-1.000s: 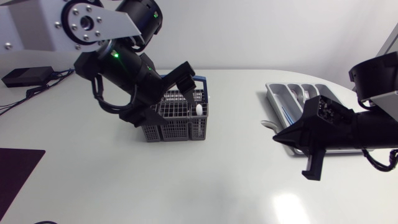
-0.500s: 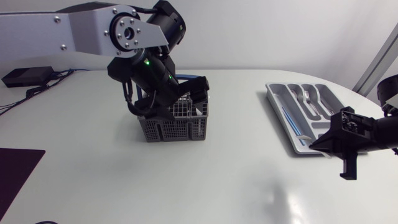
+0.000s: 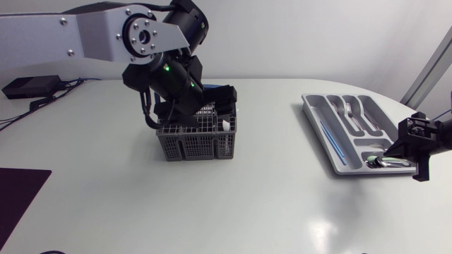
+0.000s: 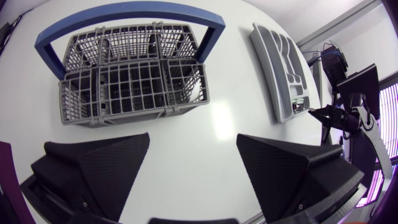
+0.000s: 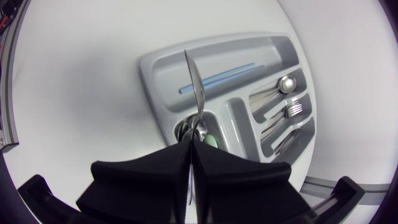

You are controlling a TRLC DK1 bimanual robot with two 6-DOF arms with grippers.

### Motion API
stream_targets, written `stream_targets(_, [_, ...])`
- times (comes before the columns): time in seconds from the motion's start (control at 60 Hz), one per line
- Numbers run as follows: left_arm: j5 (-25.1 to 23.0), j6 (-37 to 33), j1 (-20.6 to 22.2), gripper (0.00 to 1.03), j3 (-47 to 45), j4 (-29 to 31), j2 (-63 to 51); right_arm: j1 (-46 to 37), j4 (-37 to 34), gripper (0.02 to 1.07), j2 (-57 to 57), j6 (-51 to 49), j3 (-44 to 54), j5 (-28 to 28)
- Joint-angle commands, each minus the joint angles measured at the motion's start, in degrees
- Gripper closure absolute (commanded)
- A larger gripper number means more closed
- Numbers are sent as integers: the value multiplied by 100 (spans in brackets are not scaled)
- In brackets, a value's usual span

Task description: Unload the cutlery basket into the drawer organizer.

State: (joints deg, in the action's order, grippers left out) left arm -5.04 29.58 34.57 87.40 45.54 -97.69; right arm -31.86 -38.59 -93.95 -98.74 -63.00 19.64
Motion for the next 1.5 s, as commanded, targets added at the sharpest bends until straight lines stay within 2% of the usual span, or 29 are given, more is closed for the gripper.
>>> stream_targets(0.0, [29, -322, -20, 5, 111, -63, -92, -110, 62, 101, -299, -321, -195, -101])
stream_targets(0.317, [29, -374, 15, 5, 94, -238, -171, -251, 765, 101, -1020, -541, -432, -672])
stream_targets(0.617, [29, -357, 50, 5, 102, -247, -171, -225, 871, 100, -1319, -717, -678, -1023])
stream_targets(0.733, [29, -357, 59, 5, 67, -247, -171, -181, 1011, 90, -1371, -778, -626, -1252])
stream_targets(0.817, [29, -357, 59, 5, 50, -247, -171, -163, 1336, 87, -1398, -831, -485, -1419])
stream_targets(1.017, [29, -357, 59, 5, 41, -247, -163, -154, 1600, 69, -1222, -831, -292, -1445])
stream_targets(1.2, [29, -374, 59, 5, -3, -247, -136, -119, 1565, 60, -668, -691, -45, -1173])
stream_targets(1.483, [20, -383, 50, 5, -30, -247, -119, 92, 976, 41, 158, 487, 148, -303])
